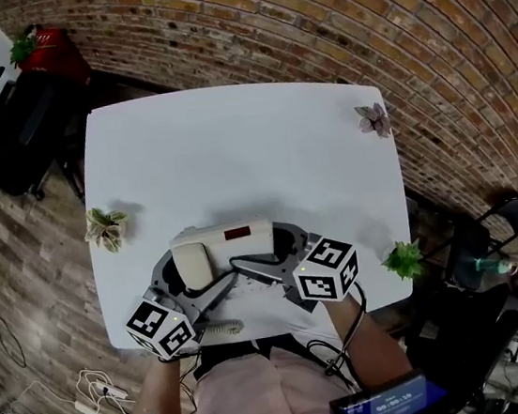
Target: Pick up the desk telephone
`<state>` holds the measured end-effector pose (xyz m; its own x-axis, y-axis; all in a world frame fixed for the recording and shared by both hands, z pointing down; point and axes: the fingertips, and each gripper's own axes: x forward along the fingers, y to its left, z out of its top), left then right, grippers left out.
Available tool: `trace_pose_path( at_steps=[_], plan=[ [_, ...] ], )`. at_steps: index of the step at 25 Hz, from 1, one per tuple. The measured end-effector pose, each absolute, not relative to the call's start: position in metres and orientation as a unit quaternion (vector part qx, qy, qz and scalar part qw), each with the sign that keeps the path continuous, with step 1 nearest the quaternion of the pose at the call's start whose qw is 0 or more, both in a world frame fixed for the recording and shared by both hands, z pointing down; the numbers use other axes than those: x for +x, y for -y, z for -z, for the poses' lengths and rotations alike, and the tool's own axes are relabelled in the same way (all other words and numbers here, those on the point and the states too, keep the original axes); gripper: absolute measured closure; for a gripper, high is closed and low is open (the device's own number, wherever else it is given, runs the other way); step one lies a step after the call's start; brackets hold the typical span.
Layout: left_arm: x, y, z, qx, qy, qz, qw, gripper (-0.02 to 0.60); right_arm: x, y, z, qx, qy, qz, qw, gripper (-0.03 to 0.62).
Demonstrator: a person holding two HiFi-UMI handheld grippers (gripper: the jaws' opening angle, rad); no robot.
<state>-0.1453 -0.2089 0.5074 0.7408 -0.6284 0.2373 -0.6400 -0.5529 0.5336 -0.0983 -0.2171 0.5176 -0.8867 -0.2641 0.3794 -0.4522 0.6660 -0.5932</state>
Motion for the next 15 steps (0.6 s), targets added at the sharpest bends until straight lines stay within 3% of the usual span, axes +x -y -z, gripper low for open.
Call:
trace_pose_path(
  at_steps=[15],
  plan=[
    [-0.124,0.190,-0.455,0.886,0.365,-0.010,0.285,0.120,-0.077,0.198,-0.464,0.198,0.917,-0.325,0.115,0.276]
  ],
)
